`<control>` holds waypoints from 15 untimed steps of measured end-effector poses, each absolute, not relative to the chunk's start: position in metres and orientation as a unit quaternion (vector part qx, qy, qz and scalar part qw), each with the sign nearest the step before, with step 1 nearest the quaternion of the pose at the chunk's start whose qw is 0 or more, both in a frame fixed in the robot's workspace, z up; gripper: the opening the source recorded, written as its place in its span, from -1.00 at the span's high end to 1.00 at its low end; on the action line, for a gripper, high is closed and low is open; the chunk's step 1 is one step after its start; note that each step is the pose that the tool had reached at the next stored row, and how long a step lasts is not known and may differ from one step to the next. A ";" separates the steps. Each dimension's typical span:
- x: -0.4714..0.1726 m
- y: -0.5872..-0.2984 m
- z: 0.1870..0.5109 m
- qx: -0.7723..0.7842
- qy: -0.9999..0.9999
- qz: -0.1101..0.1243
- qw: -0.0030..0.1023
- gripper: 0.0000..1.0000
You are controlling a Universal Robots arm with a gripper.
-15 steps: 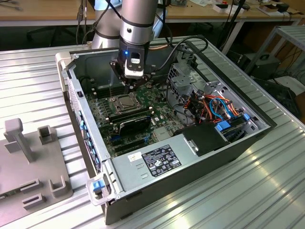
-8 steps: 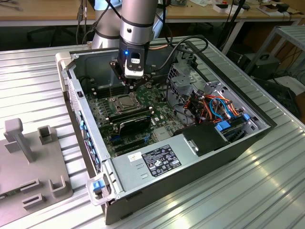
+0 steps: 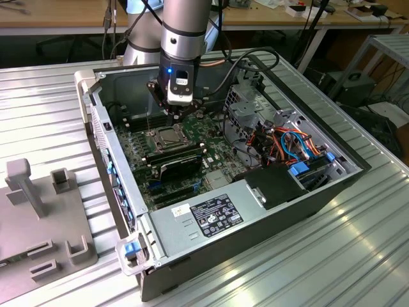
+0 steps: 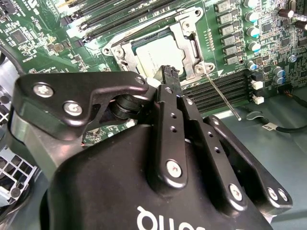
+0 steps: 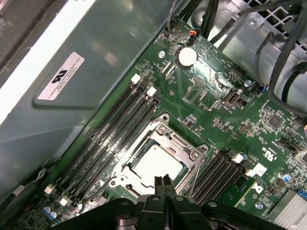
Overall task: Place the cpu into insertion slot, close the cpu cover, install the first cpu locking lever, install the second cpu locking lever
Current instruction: 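Install the first cpu locking lever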
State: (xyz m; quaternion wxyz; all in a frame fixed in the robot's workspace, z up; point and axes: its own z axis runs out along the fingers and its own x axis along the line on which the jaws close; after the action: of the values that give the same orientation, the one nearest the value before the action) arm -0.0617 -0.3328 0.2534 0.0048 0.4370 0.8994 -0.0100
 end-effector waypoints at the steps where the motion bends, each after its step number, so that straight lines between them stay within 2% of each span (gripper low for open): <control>1: -0.062 -0.333 0.254 0.436 0.900 -0.010 0.005 0.79; 15: -0.062 -0.333 0.256 0.398 0.917 -0.010 0.005 0.79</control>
State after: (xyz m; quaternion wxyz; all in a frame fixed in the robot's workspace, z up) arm -0.0617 -0.3328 0.2561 0.0053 0.3979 0.9174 -0.0096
